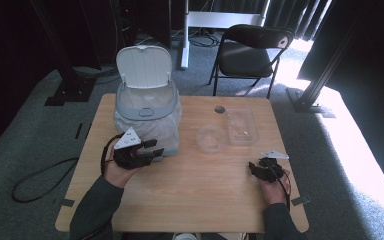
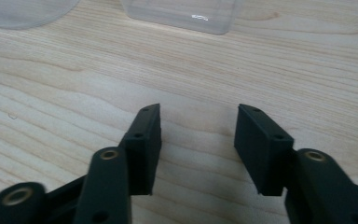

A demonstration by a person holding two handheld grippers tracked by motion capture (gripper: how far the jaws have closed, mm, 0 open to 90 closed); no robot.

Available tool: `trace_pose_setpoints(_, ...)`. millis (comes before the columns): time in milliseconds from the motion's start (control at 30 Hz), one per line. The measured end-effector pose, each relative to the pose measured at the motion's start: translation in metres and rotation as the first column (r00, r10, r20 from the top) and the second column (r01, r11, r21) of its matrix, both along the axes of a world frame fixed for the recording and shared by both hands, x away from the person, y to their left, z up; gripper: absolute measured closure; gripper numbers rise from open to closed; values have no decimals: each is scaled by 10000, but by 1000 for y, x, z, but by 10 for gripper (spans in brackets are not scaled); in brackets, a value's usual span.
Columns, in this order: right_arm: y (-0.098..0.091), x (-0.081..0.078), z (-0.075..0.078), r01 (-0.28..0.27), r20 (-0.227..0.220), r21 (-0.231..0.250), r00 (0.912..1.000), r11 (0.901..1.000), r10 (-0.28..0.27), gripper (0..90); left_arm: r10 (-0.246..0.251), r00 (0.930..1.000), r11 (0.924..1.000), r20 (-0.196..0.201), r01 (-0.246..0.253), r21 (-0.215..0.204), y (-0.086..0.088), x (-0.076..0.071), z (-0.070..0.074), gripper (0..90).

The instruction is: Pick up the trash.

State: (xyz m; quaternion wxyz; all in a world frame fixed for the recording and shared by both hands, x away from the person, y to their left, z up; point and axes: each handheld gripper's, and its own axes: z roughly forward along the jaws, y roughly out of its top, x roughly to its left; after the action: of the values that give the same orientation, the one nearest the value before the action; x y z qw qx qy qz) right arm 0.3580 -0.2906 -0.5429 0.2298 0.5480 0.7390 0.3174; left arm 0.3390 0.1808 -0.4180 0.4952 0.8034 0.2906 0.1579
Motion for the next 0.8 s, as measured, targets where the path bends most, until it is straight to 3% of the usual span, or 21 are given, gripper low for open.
trace_pose_setpoints(67,0,0,0,32,-20,17,10000,10000,-32,518,0,10000,10000,0,0,0,0,0,0,546)
trace_pose_setpoints(100,0,0,1,57,-47,8,10000,10000,-57,570,20,9999,10000,-114,-21,-71,2,3,-6,543)
trace_pose_setpoints(267,0,1,4,53,89,-34,9999,10000,-52,579,136,9998,9999,-149,-137,-60,4,4,-10,537)
trace_pose_setpoints(500,0,4,17,150,531,-219,9985,9996,-138,628,325,9982,9995,-500,-327,-45,10,4,-37,537)
trace_pose_setpoints(800,-4,16,34,394,859,78,9955,9992,-400,711,471,9957,9989,-796,-473,1,11,6,-58,537)
